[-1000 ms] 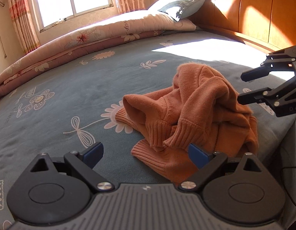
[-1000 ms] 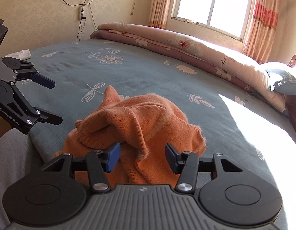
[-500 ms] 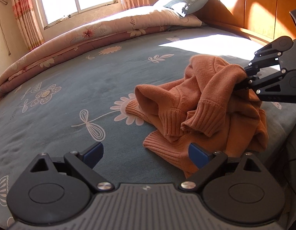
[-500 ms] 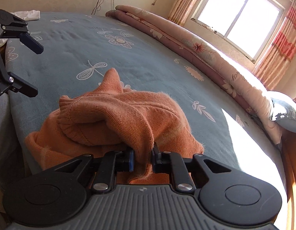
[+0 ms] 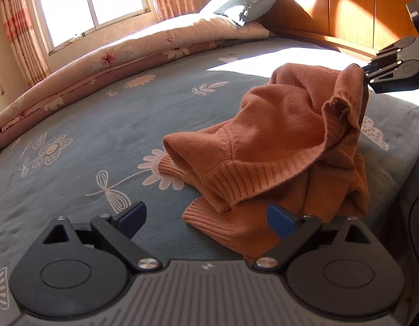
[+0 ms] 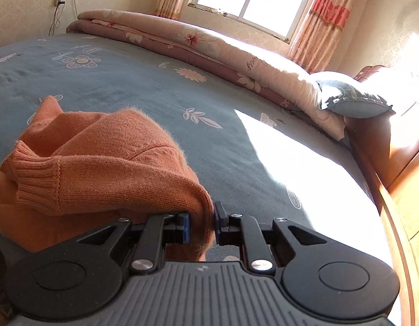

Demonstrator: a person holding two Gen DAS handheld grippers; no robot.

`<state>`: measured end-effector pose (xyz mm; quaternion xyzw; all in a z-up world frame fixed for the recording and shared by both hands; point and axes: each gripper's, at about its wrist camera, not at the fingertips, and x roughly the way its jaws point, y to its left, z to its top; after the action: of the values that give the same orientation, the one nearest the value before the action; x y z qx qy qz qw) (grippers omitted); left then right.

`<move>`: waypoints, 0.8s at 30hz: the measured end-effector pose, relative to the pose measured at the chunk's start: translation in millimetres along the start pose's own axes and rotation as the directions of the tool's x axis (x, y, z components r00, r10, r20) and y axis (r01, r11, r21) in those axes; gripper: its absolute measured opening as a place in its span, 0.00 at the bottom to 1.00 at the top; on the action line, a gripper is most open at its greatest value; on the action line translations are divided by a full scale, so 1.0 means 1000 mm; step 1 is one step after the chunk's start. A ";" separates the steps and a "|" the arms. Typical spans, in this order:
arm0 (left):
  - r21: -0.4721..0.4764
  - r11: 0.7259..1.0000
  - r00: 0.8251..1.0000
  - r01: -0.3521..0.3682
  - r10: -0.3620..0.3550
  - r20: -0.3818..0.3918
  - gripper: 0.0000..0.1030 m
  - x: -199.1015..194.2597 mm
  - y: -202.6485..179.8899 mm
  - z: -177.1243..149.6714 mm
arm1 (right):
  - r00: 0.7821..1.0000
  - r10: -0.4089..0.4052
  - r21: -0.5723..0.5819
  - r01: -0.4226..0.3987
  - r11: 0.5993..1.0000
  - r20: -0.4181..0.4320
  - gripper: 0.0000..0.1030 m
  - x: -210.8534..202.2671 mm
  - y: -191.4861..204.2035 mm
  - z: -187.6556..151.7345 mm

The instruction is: Fold clothes

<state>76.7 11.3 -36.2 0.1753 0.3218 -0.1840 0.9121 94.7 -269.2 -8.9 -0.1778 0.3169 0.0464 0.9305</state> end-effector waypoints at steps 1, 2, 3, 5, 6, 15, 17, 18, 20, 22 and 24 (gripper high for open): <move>0.002 1.000 1.000 -0.001 0.001 0.000 0.92 0.000 0.000 0.000 | 1.000 -0.010 0.019 0.010 1.000 -0.024 0.19 0.006 -0.006 -0.005; 0.004 1.000 1.000 -0.002 0.002 -0.001 0.92 0.000 0.000 0.000 | 0.999 -0.019 0.039 0.021 0.999 -0.049 0.19 0.012 -0.011 -0.010; 0.005 1.000 1.000 -0.002 0.002 -0.003 0.92 0.000 -0.001 0.000 | 0.997 -0.024 0.053 0.028 0.998 -0.072 0.19 0.017 -0.015 -0.015; 0.015 1.000 1.000 -0.005 0.005 -0.003 0.92 0.001 -0.002 0.000 | 0.993 -0.022 0.070 0.031 0.997 -0.117 0.19 0.025 -0.019 -0.024; 0.023 1.000 1.000 -0.007 0.007 -0.002 0.92 0.001 -0.003 0.001 | 0.992 -0.019 0.072 0.028 0.997 -0.127 0.19 0.025 -0.020 -0.028; 0.084 0.996 1.000 -0.010 0.010 -0.001 0.93 0.005 -0.012 0.002 | 0.988 0.144 -0.250 -0.127 0.960 0.051 0.43 -0.034 0.019 -0.030; 0.092 0.996 1.000 -0.008 0.008 -0.002 0.93 0.005 -0.015 0.002 | 0.983 0.173 -0.410 -0.131 0.903 0.066 0.44 -0.041 0.040 -0.031; 0.094 0.996 1.000 -0.006 0.006 0.000 0.93 0.005 -0.016 0.002 | 0.980 0.186 -0.486 -0.129 0.864 0.070 0.45 -0.044 0.051 -0.031; 0.095 0.995 1.000 -0.005 0.005 0.005 0.93 0.003 -0.017 0.001 | 0.978 0.200 -0.608 -0.123 0.785 0.060 0.47 -0.044 0.071 -0.032; 0.096 0.995 1.000 -0.006 0.006 0.007 0.93 0.001 -0.018 0.000 | 0.977 0.206 -0.704 -0.115 0.701 0.046 0.47 -0.041 0.089 -0.032; 0.098 0.995 1.000 -0.008 0.007 0.010 0.93 0.000 -0.018 -0.001 | 0.978 0.205 -0.769 -0.103 0.631 0.038 0.47 -0.037 0.102 -0.033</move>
<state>68.1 -3.9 -40.6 0.2203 0.3071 -0.1972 0.9046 26.0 -185.0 -41.1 -0.5219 0.2245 0.2655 0.7789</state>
